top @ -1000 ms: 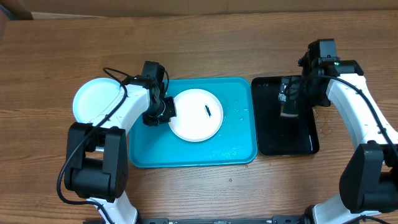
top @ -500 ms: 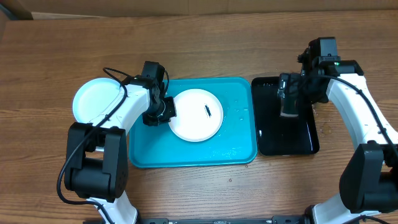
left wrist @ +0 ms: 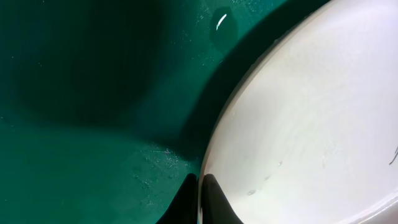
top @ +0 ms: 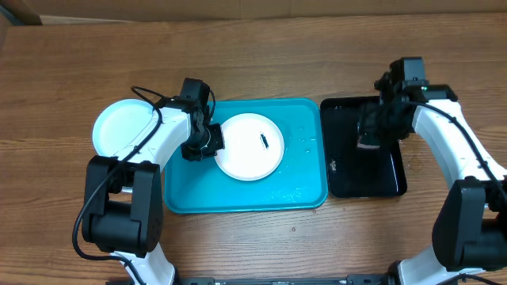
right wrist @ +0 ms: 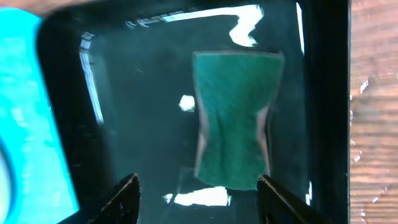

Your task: Clean dirty plates on tray and stack at the side

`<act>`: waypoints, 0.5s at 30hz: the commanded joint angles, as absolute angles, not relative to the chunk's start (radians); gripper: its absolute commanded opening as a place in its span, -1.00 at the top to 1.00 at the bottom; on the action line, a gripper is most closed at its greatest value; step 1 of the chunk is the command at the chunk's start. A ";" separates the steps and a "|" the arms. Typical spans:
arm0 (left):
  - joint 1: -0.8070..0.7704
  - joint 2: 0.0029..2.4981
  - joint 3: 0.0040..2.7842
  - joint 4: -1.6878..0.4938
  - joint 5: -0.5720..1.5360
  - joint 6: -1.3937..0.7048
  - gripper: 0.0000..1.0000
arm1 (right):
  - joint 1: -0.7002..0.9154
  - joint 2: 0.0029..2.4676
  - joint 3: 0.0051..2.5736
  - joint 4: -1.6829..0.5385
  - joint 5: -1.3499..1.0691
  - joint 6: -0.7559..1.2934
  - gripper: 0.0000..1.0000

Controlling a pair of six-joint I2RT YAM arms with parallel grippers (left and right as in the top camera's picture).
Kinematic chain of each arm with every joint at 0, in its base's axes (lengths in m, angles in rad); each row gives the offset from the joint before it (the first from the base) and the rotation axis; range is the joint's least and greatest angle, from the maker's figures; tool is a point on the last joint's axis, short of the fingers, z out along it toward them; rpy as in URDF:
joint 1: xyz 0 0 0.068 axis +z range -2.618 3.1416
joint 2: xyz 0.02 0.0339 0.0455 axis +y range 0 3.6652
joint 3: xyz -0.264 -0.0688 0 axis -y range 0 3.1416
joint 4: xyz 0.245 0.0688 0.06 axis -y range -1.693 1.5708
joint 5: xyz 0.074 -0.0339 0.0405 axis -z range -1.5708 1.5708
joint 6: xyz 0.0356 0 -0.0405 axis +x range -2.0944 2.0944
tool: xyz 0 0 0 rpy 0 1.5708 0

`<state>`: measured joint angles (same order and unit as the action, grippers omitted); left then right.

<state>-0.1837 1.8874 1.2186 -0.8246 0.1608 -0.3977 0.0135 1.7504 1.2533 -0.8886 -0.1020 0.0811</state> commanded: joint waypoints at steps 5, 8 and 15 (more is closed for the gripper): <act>-0.191 1.898 1.210 -0.817 0.147 -0.404 0.92 | 0.012 1.745 1.155 -0.751 -0.001 0.080 -0.25; -0.191 1.898 1.210 -0.821 0.147 -0.404 0.91 | 0.020 1.745 1.110 -0.670 -0.001 0.075 -0.29; -0.191 1.898 1.210 -0.822 0.147 -0.404 0.92 | 0.045 1.774 1.029 -0.505 0.000 0.033 -0.27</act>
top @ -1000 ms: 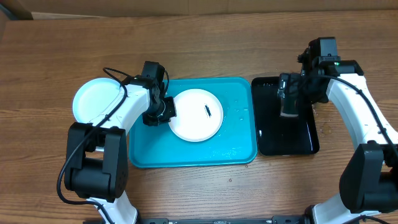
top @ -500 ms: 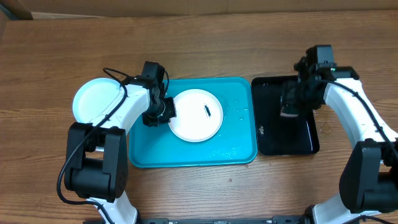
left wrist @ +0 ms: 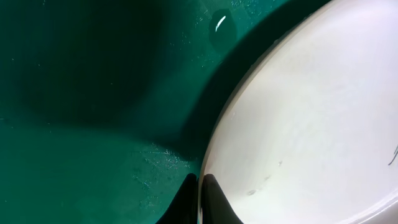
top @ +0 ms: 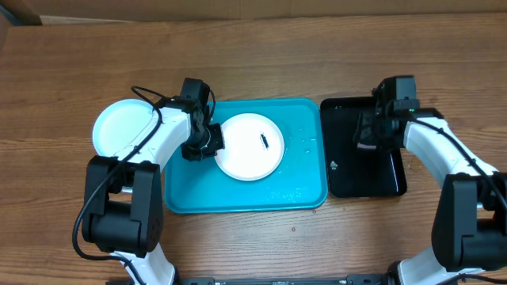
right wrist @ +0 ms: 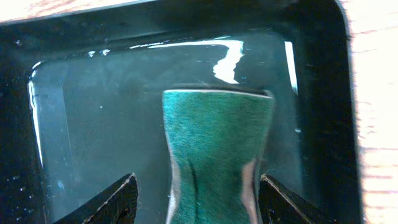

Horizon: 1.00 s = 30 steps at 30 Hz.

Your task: Clean dirty plates on tray and stack at the side

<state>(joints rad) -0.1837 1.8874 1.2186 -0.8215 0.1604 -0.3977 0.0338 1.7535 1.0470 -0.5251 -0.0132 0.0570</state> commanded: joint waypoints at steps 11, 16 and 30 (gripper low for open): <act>-0.191 1.898 1.210 -0.834 0.147 -0.404 0.91 | 0.046 1.826 1.028 -0.458 0.000 0.025 0.46; -0.191 1.898 1.210 -0.834 0.147 -0.404 0.89 | 0.046 1.825 1.030 -0.466 -0.001 0.025 0.93; -0.191 1.898 1.210 -0.837 0.147 -0.404 0.89 | 0.046 1.751 1.185 -0.842 -0.095 0.060 0.93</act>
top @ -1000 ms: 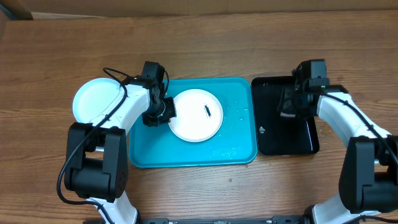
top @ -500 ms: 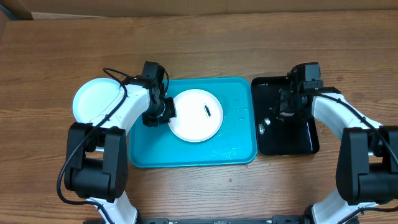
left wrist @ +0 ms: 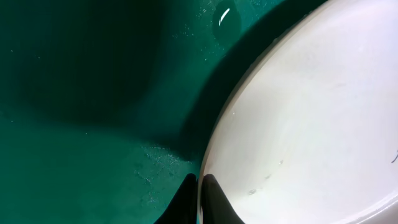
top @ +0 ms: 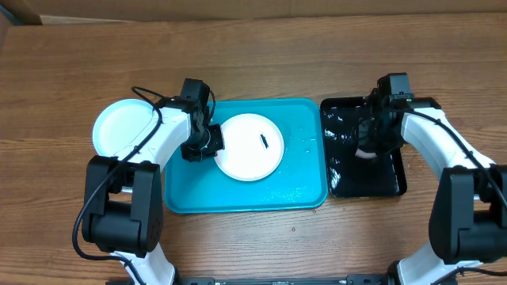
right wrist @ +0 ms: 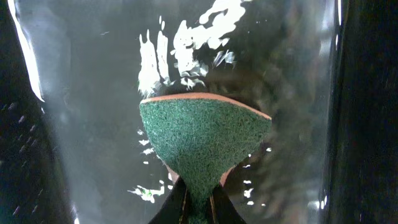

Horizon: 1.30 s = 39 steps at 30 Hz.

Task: Clean dirty plates on tray and stack at the side
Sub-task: 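Dip the green sponge into the black tray water with the right gripper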

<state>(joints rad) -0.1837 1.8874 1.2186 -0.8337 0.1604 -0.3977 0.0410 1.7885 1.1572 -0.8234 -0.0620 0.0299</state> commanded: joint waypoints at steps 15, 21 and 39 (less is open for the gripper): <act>-0.190 1.898 1.211 -0.813 0.147 -0.404 0.77 | 0.046 1.751 1.187 -0.857 -0.109 0.078 0.93; -0.190 1.898 1.211 -0.807 0.147 -0.405 0.68 | 0.046 1.751 1.219 -0.875 -0.110 0.078 0.92; -0.191 1.898 1.211 -0.807 0.161 -0.405 0.92 | 0.046 1.782 1.184 -0.862 -0.110 0.082 0.93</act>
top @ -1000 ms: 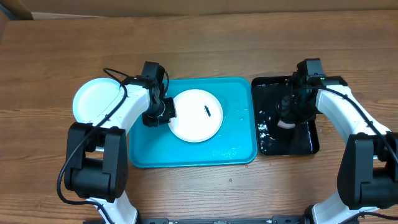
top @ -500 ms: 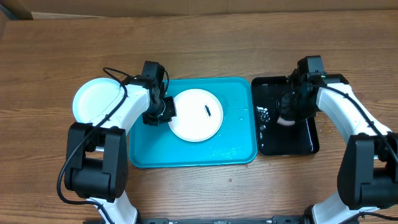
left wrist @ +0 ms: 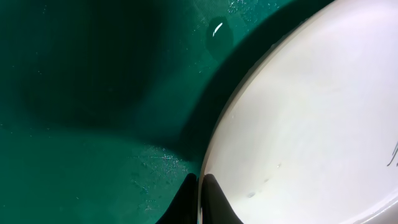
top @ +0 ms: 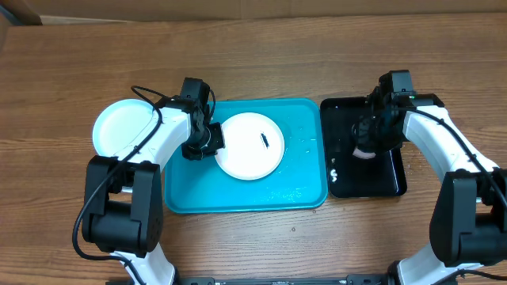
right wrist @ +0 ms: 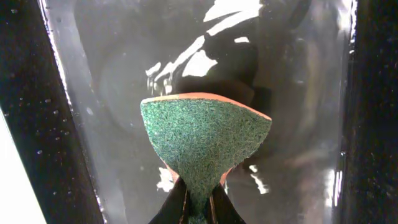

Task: Clean dirty plates on tray and stack at the side
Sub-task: 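Dip the green sponge into the black tray water with the right gripper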

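Note:
A white plate (top: 250,146) with a dark smear lies in the blue tray (top: 238,198). My left gripper (top: 207,139) is shut on the plate's left rim (left wrist: 214,149), one finger on each side of the edge. Left of the tray, on the table, rests a second white plate (top: 120,127). My right gripper (right wrist: 199,198) is shut on a green sponge (right wrist: 204,142), pinched into a fan shape, held over the water in the black tray (top: 341,182). In the overhead view that gripper (top: 366,149) sits over the black tray's middle.
The black tray (right wrist: 25,112) holds water with bright reflections; its raised walls show at both sides of the right wrist view. Water droplets lie on the blue tray (left wrist: 93,124) near the plate. Bare wooden table surrounds both trays.
The right gripper, still shut on the sponge, has risen slightly above the water, and the ripples have settled. The left gripper keeps its hold on the plate rim unchanged.
The right gripper was open above the flat green sponge lying in the black tray's water, then closer over it. Then it was shut on the sponge amid splashing water. Now it holds the sponge a little higher. The left gripper held the plate rim throughout.

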`<act>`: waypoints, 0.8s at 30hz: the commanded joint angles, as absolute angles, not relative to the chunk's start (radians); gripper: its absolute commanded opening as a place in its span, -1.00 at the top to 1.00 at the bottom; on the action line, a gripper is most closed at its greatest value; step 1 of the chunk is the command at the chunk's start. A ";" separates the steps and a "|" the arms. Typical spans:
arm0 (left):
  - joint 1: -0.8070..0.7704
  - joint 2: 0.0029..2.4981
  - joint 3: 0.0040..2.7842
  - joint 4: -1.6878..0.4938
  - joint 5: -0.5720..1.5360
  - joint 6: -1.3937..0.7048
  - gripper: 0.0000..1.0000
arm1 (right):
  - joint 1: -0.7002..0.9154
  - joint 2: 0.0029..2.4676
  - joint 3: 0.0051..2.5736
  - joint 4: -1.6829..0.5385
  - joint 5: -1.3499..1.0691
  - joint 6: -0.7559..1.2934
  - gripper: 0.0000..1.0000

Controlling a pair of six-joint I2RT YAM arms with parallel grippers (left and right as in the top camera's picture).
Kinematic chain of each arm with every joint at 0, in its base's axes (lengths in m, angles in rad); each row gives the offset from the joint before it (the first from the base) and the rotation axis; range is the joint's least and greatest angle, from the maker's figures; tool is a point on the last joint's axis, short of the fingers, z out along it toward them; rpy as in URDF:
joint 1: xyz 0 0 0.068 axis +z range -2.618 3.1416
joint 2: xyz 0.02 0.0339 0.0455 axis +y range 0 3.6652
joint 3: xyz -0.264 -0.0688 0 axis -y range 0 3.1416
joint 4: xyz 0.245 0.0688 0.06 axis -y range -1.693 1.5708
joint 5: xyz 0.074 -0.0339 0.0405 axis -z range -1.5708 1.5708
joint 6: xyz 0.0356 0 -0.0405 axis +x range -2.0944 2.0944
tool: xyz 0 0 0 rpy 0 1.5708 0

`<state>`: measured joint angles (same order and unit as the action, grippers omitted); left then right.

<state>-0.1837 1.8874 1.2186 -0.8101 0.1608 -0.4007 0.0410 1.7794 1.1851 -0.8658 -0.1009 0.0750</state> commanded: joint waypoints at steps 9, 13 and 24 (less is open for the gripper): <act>-0.191 1.898 1.211 -0.808 0.166 -0.404 0.92 | 0.046 1.781 1.377 -1.051 -0.118 0.109 0.93; -0.191 1.898 1.211 -0.810 0.166 -0.405 0.92 | 0.046 1.781 1.403 -1.077 -0.118 0.109 0.92; -0.191 1.898 1.211 -0.811 0.167 -0.405 0.92 | 0.046 1.781 1.164 -0.833 -0.114 0.108 0.93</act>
